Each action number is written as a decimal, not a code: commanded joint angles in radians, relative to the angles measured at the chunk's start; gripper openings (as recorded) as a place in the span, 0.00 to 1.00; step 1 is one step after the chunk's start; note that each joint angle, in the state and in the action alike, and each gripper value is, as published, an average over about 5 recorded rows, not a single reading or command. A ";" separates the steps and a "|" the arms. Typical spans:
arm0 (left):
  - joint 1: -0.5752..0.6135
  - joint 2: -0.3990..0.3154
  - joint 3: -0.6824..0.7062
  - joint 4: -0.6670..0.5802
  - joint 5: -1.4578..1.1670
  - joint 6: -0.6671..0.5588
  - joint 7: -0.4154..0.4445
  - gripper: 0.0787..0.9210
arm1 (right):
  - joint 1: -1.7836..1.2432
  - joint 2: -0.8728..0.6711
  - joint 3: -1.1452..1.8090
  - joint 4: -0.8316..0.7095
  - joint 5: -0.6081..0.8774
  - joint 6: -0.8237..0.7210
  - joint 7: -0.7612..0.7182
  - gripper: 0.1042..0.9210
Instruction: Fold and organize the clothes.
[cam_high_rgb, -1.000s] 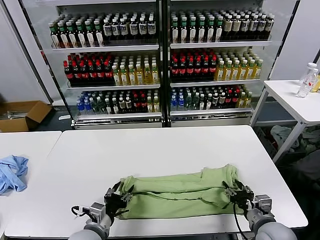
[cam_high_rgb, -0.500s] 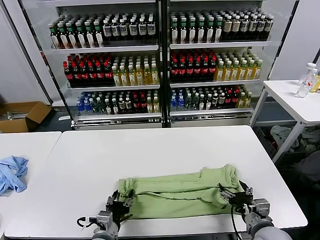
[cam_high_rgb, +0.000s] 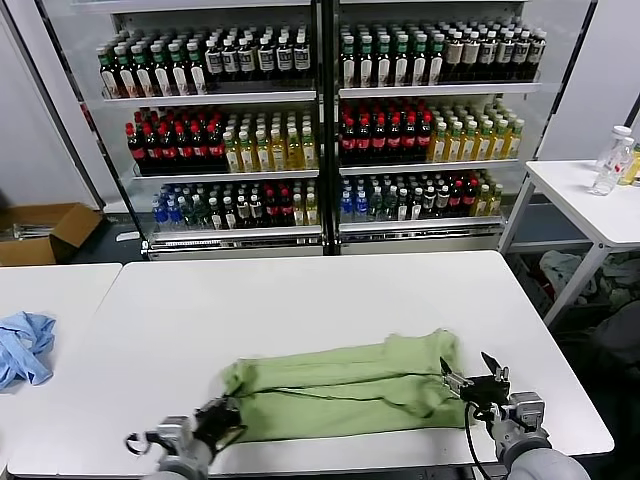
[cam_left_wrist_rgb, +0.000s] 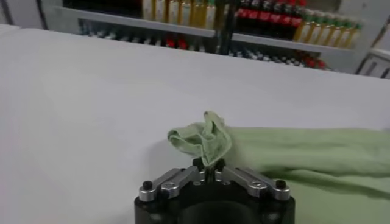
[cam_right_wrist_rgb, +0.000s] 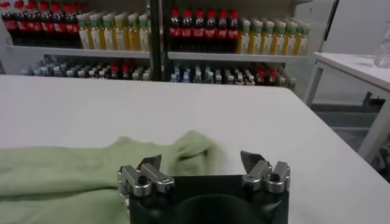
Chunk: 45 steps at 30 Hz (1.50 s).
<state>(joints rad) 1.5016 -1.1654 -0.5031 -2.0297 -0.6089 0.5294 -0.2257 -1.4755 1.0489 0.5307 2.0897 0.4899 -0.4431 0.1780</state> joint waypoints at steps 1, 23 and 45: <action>-0.007 0.217 -0.501 -0.025 -0.230 -0.014 0.017 0.03 | 0.031 -0.001 -0.019 0.013 -0.004 0.007 -0.007 0.88; -0.182 -0.270 0.387 -0.053 -0.554 -0.121 -0.036 0.03 | 0.025 -0.005 -0.016 0.050 -0.041 0.021 -0.036 0.88; -0.058 -0.091 0.128 -0.074 -0.132 -0.144 0.124 0.55 | 0.051 -0.004 -0.010 0.001 -0.027 0.040 -0.038 0.88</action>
<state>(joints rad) 1.3149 -1.3440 -0.1834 -2.0485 -0.8190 0.4278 -0.1856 -1.4387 1.0414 0.5272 2.1058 0.4623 -0.4044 0.1402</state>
